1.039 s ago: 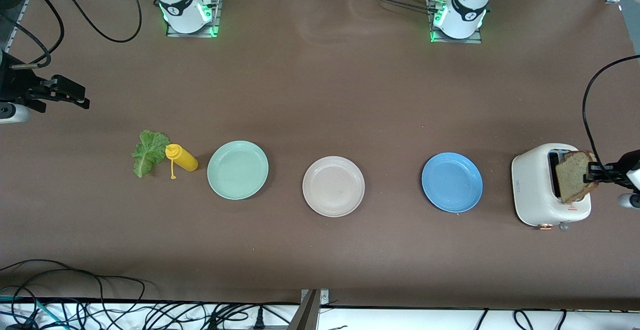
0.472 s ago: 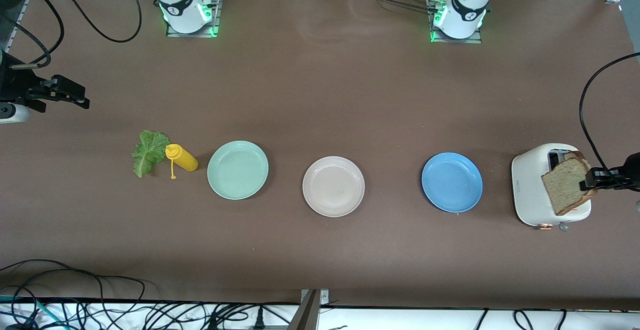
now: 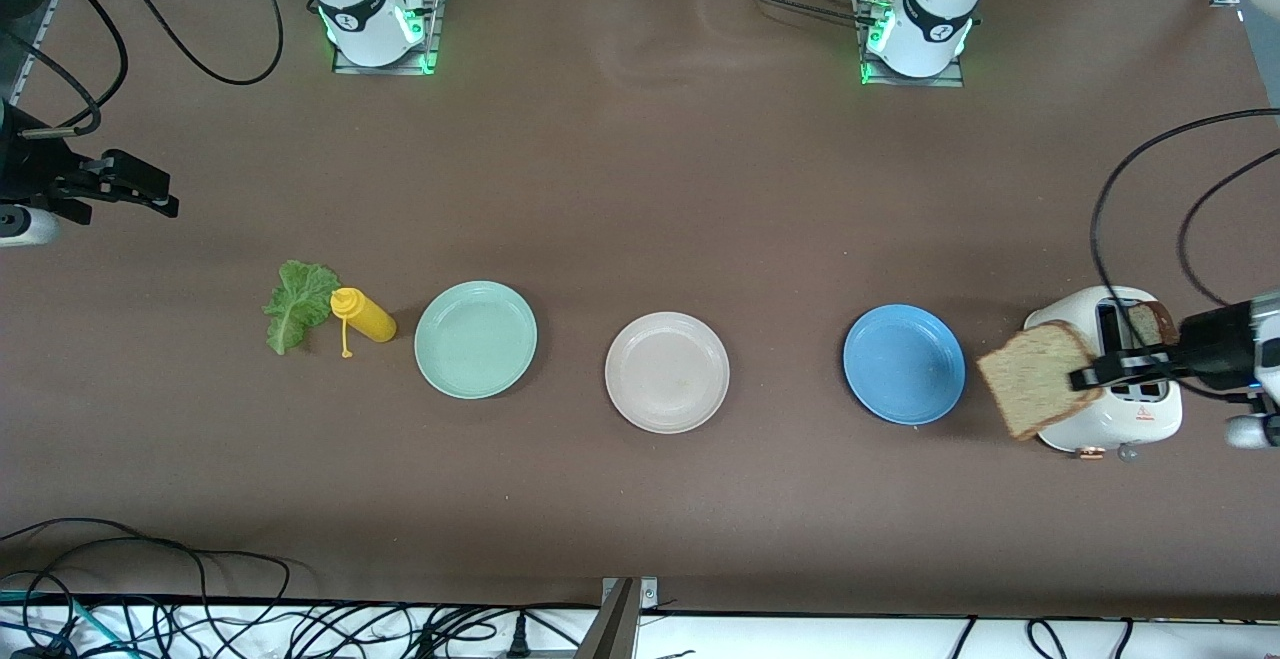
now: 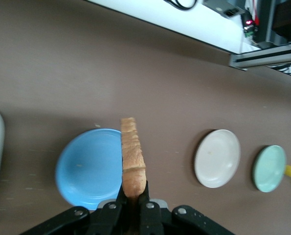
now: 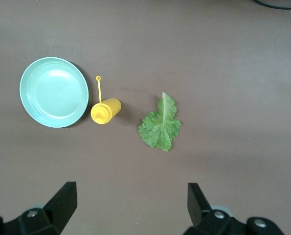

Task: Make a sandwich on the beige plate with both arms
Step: 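Lift the toast slice out of the toaster with the left gripper, then carry the toast over the beige plate and lower it with the left gripper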

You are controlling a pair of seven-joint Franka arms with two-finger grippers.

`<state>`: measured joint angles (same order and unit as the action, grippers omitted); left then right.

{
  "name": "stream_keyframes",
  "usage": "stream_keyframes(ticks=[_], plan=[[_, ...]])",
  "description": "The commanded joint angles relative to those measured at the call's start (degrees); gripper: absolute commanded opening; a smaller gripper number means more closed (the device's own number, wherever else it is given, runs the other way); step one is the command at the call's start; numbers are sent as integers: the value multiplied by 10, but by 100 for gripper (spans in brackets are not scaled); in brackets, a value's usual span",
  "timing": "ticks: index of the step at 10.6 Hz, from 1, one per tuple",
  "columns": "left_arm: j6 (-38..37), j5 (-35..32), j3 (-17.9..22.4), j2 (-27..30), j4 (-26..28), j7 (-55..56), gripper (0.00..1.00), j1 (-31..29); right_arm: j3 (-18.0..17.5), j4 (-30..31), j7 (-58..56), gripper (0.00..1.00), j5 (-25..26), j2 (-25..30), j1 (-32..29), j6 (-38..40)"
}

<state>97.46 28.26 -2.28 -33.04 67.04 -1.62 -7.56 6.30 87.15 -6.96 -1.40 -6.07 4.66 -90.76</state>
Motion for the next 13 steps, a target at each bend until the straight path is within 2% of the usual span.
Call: stream_keyframes(ticks=[1,5,8,13], plan=[[-9,65,5,-27,-10,23,0,31,0,0,-2,100,-6,5,-2,7],[-9,189,5,-62,24,25,0,64,0,0,-2,100,-6,6,-2,7],[-9,210,5,-84,27,24,0,98,0,0,-2,100,-6,6,-2,7],[-2,302,5,-111,42,25,0,131,-3,0,-2,100,-7,7,0,7]])
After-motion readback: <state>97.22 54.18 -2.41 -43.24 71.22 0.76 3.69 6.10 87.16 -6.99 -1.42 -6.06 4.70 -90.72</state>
